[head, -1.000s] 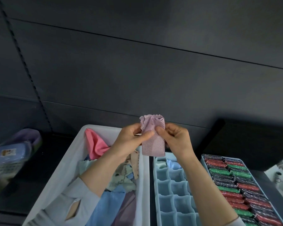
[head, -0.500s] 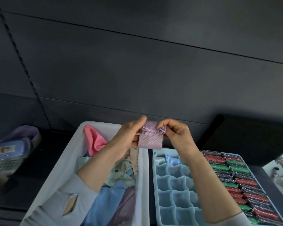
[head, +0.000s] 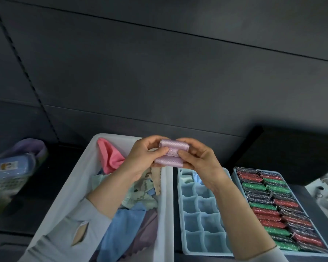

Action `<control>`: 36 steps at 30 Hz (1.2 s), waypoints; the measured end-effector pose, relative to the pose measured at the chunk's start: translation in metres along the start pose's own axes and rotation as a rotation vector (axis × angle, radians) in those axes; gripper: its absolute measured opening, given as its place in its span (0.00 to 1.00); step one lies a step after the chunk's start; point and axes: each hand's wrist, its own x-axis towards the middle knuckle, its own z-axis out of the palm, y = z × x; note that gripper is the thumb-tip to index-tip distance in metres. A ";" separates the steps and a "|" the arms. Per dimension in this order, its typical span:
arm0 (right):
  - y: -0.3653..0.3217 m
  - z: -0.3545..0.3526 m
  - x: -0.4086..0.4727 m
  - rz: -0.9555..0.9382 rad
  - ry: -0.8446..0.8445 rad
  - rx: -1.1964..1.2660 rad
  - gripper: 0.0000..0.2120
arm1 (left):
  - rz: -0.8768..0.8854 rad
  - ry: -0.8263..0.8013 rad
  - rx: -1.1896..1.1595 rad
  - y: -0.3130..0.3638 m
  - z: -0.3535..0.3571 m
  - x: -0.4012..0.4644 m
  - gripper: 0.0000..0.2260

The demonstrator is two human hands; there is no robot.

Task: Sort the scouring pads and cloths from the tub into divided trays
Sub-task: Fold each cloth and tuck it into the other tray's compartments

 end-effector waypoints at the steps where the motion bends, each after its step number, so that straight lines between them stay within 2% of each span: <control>1: 0.003 -0.001 -0.001 -0.026 0.005 -0.005 0.13 | -0.023 0.006 -0.018 -0.002 -0.001 0.000 0.10; 3: 0.009 -0.003 -0.003 -0.086 0.028 -0.072 0.15 | -0.113 0.008 -0.111 -0.006 -0.001 0.001 0.11; 6: 0.021 -0.008 -0.007 -0.157 0.075 -0.299 0.24 | -0.260 -0.024 -0.348 -0.014 0.003 0.002 0.12; 9: 0.034 -0.011 -0.013 -0.165 0.075 -0.417 0.29 | -0.237 -0.039 -0.286 -0.031 0.010 0.001 0.12; 12: 0.041 -0.015 -0.026 -0.040 0.143 -0.231 0.26 | -0.199 -0.033 -0.210 -0.047 0.021 -0.001 0.16; 14: 0.048 -0.019 -0.035 0.062 0.194 -0.080 0.16 | -0.160 -0.039 -0.168 -0.055 0.030 -0.002 0.18; 15: 0.053 -0.023 -0.039 0.090 0.201 -0.058 0.10 | -0.128 -0.048 -0.128 -0.059 0.035 -0.002 0.18; 18: 0.071 -0.038 -0.053 0.124 0.170 -0.118 0.14 | -0.014 -0.086 0.059 -0.075 0.052 -0.005 0.19; 20: 0.082 -0.054 -0.063 0.147 0.165 -0.166 0.10 | 0.030 -0.128 0.188 -0.088 0.063 -0.008 0.19; 22: 0.089 -0.072 -0.073 0.205 0.131 -0.275 0.09 | 0.080 -0.182 0.350 -0.101 0.076 -0.010 0.19; 25: 0.095 -0.108 -0.081 0.262 0.063 -0.498 0.14 | 0.140 -0.236 0.560 -0.117 0.102 -0.009 0.20; 27: 0.096 -0.141 -0.078 0.251 0.120 -0.707 0.09 | 0.155 -0.241 0.742 -0.127 0.118 -0.002 0.22; 31: 0.092 -0.197 -0.057 0.223 0.294 -0.987 0.11 | 0.197 -0.222 1.061 -0.152 0.147 0.030 0.23; 34: 0.106 -0.211 -0.035 0.117 0.292 -1.136 0.12 | 0.205 -0.171 1.253 -0.169 0.164 0.064 0.27; 36: 0.115 -0.213 -0.022 0.035 0.268 -1.210 0.12 | 0.189 -0.164 1.358 -0.177 0.168 0.082 0.24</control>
